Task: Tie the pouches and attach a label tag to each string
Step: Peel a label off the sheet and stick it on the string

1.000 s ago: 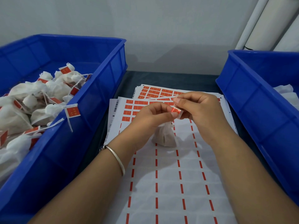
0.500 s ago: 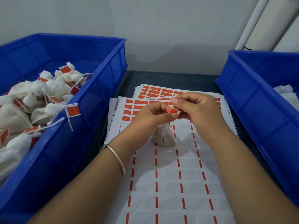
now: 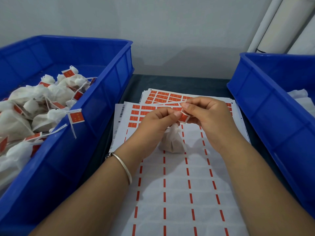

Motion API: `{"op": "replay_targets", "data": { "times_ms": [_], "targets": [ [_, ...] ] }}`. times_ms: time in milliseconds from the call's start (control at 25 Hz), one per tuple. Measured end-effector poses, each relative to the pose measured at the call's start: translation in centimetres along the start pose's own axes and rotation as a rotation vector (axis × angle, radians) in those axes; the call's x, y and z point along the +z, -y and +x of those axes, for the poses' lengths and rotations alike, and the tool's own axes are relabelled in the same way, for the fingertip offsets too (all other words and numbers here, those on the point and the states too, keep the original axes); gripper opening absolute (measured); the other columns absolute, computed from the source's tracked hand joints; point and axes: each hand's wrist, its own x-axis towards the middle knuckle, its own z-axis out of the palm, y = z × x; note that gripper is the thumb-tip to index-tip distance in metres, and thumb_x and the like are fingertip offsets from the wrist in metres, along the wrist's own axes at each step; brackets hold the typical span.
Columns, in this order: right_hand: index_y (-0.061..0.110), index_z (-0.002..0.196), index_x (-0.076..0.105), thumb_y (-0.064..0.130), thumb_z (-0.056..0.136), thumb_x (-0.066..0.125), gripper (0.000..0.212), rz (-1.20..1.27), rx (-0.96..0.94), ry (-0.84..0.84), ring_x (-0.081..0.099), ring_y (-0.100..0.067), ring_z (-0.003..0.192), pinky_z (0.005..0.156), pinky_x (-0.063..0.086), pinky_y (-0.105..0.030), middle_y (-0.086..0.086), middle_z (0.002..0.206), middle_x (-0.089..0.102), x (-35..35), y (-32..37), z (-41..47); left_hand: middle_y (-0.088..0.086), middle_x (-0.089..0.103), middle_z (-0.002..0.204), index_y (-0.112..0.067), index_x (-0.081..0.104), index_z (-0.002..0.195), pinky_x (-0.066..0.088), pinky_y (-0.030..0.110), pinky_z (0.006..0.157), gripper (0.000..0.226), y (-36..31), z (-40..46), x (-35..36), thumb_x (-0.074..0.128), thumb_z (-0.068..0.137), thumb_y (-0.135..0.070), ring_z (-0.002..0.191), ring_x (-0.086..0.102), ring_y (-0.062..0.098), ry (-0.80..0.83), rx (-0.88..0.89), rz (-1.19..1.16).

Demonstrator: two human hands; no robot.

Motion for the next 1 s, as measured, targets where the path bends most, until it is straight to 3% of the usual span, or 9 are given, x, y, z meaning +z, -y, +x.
{"op": "replay_targets", "data": {
  "times_ms": [120, 280, 360, 520, 760, 920, 1000],
  "targets": [
    [0.034, 0.080, 0.063, 0.025, 0.087, 0.064, 0.011, 0.004, 0.017, -0.004, 0.068, -0.013, 0.083, 0.068, 0.057, -0.017, 0.008, 0.095, 0.068, 0.0, 0.0, 0.1, -0.017, 0.067, 0.070, -0.029, 0.068, 0.071, 0.045, 0.026, 0.076, 0.020, 0.2, 0.3, 0.3, 0.055, 0.075, -0.043, 0.085, 0.059, 0.013, -0.043, 0.035, 0.061],
    [0.027, 0.090, 0.066, 0.023, 0.084, 0.068, 0.007, -0.011, 0.025, 0.018, 0.069, -0.012, 0.081, 0.070, 0.058, -0.020, 0.004, 0.097, 0.070, 0.1, -0.1, 0.1, -0.024, 0.063, 0.069, -0.033, 0.063, 0.074, 0.042, 0.012, 0.056, 0.016, 0.6, 0.6, 0.3, 0.054, 0.085, -0.040, 0.074, 0.059, 0.003, -0.134, 0.139, 0.247],
    [0.023, 0.100, 0.066, 0.021, 0.080, 0.073, 0.021, -0.065, 0.003, 0.050, 0.069, -0.009, 0.080, 0.072, 0.057, -0.020, 0.006, 0.090, 0.070, 0.1, -0.2, 0.0, -0.029, 0.062, 0.067, -0.035, 0.061, 0.074, 0.042, 0.006, 0.050, 0.013, 0.7, 0.6, 0.1, 0.057, 0.085, -0.037, 0.069, 0.057, -0.009, -0.162, 0.209, 0.299],
    [0.030, 0.104, 0.061, 0.014, 0.079, 0.074, 0.032, -0.082, -0.018, 0.061, 0.068, -0.004, 0.080, 0.073, 0.057, -0.019, 0.010, 0.082, 0.069, -0.1, -0.1, -0.1, -0.031, 0.061, 0.065, -0.038, 0.061, 0.072, 0.039, 0.000, 0.053, 0.013, 0.3, 0.5, -0.1, 0.062, 0.084, -0.033, 0.071, 0.055, -0.015, -0.189, 0.285, 0.322],
    [0.033, 0.112, 0.054, 0.014, 0.078, 0.075, 0.044, -0.235, -0.088, 0.057, 0.065, 0.005, 0.077, 0.062, 0.050, -0.006, 0.014, 0.082, 0.067, -0.4, 1.5, -1.1, -0.029, 0.060, 0.065, -0.040, 0.058, 0.072, 0.042, 0.000, 0.053, 0.020, -1.8, -1.0, -1.2, 0.068, 0.082, -0.026, 0.071, 0.061, -0.009, -0.073, 0.281, 0.526],
    [0.035, 0.116, 0.053, 0.012, 0.078, 0.074, 0.049, -0.292, -0.156, 0.025, 0.064, 0.004, 0.075, 0.063, 0.045, -0.005, 0.017, 0.082, 0.065, -0.1, 3.2, -2.6, -0.023, 0.055, 0.071, -0.032, 0.063, 0.089, 0.042, 0.005, 0.059, 0.008, -3.7, -2.9, -1.4, 0.067, 0.085, -0.027, 0.071, 0.057, -0.003, -0.100, 0.325, 0.703],
    [0.037, 0.116, 0.052, 0.012, 0.079, 0.073, 0.050, -0.282, -0.199, -0.002, 0.063, 0.006, 0.077, 0.061, 0.045, -0.003, 0.016, 0.086, 0.065, 0.1, 3.9, -3.5, -0.015, 0.057, 0.077, -0.023, 0.065, 0.099, 0.041, 0.008, 0.063, 0.013, -4.9, -3.7, -1.2, 0.064, 0.087, -0.026, 0.069, 0.054, 0.002, -0.109, 0.339, 0.834]
  ]
}}
